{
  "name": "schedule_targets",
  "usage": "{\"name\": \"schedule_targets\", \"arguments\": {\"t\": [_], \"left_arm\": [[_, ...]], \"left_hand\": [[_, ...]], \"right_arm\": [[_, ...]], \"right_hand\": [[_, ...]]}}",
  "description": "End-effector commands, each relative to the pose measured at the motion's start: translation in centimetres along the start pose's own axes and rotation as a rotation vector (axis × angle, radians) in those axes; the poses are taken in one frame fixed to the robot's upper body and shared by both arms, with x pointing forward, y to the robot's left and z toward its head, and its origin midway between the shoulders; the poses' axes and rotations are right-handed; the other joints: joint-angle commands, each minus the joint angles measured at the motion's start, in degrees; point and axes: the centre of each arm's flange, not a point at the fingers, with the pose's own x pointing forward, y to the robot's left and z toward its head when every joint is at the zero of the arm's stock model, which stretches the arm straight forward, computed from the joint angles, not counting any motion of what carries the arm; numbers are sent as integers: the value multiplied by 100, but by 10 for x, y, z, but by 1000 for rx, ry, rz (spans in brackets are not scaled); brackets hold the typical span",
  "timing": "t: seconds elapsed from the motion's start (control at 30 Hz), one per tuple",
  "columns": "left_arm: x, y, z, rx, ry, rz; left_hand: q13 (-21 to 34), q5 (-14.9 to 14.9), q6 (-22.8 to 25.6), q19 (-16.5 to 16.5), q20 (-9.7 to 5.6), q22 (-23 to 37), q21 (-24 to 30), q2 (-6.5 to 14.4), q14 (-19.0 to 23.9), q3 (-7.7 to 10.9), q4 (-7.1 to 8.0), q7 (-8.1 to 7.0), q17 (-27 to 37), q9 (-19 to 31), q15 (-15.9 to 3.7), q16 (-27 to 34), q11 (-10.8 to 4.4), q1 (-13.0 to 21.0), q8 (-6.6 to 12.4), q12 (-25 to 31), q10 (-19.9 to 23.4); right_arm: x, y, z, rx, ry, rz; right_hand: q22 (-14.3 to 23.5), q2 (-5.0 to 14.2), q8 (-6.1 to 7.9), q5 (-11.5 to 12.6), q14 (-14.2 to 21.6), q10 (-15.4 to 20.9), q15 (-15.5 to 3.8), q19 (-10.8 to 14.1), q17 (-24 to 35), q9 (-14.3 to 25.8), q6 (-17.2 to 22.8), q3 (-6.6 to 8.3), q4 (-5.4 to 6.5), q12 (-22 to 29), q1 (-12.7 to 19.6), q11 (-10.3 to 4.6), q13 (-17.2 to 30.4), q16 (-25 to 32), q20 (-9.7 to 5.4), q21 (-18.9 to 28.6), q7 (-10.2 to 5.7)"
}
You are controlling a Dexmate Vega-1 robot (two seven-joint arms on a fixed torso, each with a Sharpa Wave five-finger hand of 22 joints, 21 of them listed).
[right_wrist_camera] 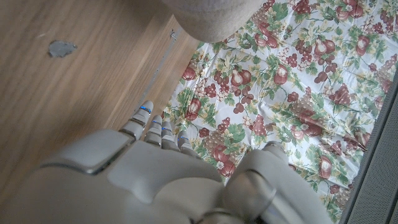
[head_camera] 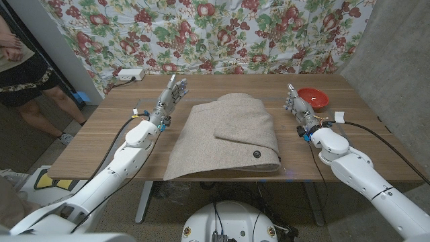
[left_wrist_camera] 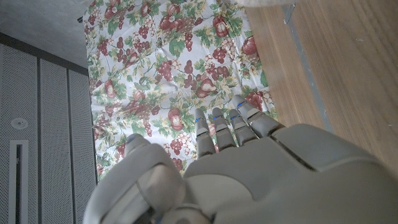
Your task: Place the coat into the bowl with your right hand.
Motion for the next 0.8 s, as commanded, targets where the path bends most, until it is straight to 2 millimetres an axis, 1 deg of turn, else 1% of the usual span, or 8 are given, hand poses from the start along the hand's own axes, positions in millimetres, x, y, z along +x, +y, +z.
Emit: {"name": "schedule_targets", "arguments": {"t": [0.03, 0.3, 0.5, 0.8], "left_arm": [[-2, -4, -6, -12, 6, -9], [-3, -3, -8, -9, 11, -12], [-5, -5, -9, -12, 17, -13], [-6, -8, -9, -11, 17, -10]], "left_hand": [[22, -11, 45, -20, -359, 18, 14, 15, -17, 13, -4, 14, 23, 11, -490, 22, 5, 61, -11, -5, 33], [22, -15, 53, -23, -360, 18, 14, 20, -21, 24, -6, 17, 23, 12, -491, 21, -20, 63, -19, -7, 32], [22, -18, 55, -23, -362, 18, 14, 22, -28, 31, -9, 13, 23, 12, -491, 19, 0, 64, -26, -9, 33], [22, -21, 65, -24, -364, 18, 14, 24, -28, 40, -12, 23, 23, 12, -491, 20, -19, 66, -31, -12, 29]], "right_arm": [[-16, 7, 5, -28, 29, 8], [-21, 12, 9, -45, 35, 10], [-25, 9, 12, -54, 33, 9], [-31, 7, 14, -63, 48, 8]], "right_hand": [[4, -17, -5, 32, 1, 34, 16, 27, 2, 23, 20, -22, -42, 26, 71, 15, 19, -12, 13, 14, 500], [5, -19, -7, 45, 18, 48, 19, 31, 2, 23, 20, -23, -55, 25, 90, 7, 19, -17, 24, 3, 498], [5, -21, -7, 57, 28, 64, 21, 38, 1, 23, 22, -22, -68, 26, 111, 0, 19, -22, 31, -4, 497], [6, -21, -9, 75, 32, 79, 23, 7, 2, 23, 21, -20, -88, 23, 143, -14, 19, -33, 54, -30, 496]]}}
